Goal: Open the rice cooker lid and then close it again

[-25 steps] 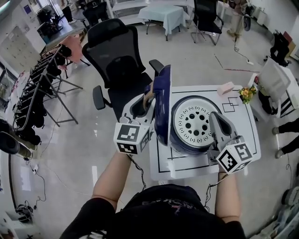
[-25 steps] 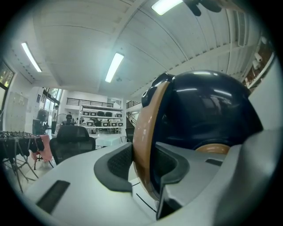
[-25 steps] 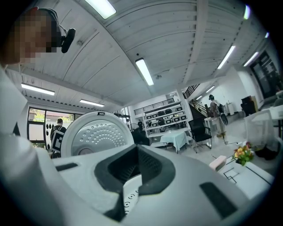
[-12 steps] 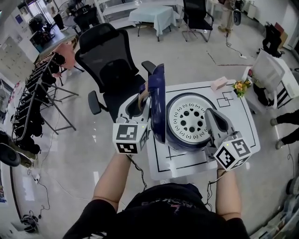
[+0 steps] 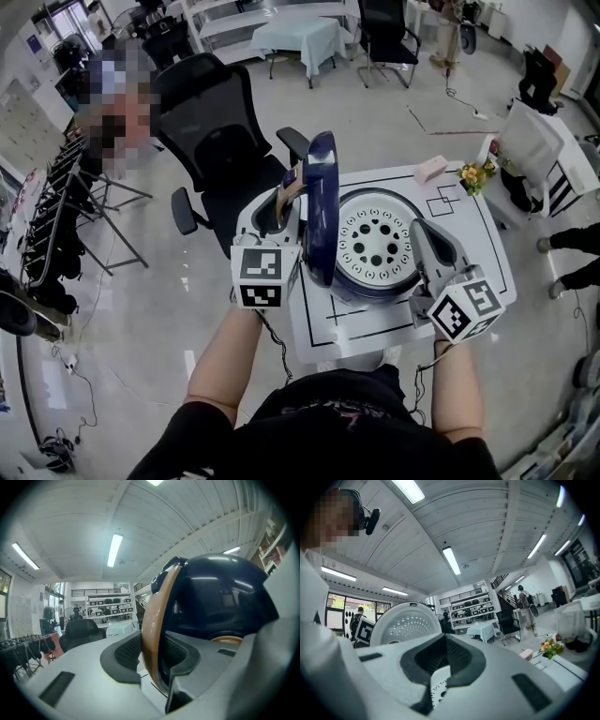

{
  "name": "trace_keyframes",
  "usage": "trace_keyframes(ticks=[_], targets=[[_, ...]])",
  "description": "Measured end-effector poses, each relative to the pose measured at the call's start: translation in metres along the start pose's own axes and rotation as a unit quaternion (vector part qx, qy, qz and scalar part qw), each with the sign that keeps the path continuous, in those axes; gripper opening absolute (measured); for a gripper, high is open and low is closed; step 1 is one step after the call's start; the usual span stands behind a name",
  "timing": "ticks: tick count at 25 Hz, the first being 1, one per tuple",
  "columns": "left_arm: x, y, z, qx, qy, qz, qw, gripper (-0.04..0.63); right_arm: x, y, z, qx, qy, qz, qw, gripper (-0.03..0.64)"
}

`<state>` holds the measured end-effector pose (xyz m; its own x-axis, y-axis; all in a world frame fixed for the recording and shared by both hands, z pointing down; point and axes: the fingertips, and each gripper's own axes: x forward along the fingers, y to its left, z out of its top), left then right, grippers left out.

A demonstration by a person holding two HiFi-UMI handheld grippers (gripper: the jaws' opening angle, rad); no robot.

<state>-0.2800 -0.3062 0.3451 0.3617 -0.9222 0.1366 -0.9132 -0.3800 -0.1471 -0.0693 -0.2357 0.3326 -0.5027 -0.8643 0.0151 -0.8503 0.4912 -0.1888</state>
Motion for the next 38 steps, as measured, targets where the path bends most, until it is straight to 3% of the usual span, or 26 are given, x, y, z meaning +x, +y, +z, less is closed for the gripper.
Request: trace_keyframes(ticks=[14, 22, 28, 38], targets=[[0.011, -0.032, 0.014, 0.076, 0.019, 0.003, 0.9969, 0.115, -0.003, -0.028, 0.012, 0.005, -0.003, 0.022, 1.000, 0.002], [0.025, -0.067, 0.020, 0.156, 0.039, 0.001, 0.9870, 0.118, -0.013, -0.050, 0.021, 0.001, -0.004, 0.030, 1.000, 0.002], [0.038, -0.102, 0.018, 0.225, 0.057, -0.007, 0.9726, 0.126, -0.025, -0.068, 0.024, 0.000, -0.003, 0.030, 1.000, 0.002], [0.060, -0.158, 0.001, 0.340, 0.099, -0.024, 0.9350, 0.140, -0.026, -0.086, 0.018, 0.001, 0.013, 0.056, 0.998, 0.002]])
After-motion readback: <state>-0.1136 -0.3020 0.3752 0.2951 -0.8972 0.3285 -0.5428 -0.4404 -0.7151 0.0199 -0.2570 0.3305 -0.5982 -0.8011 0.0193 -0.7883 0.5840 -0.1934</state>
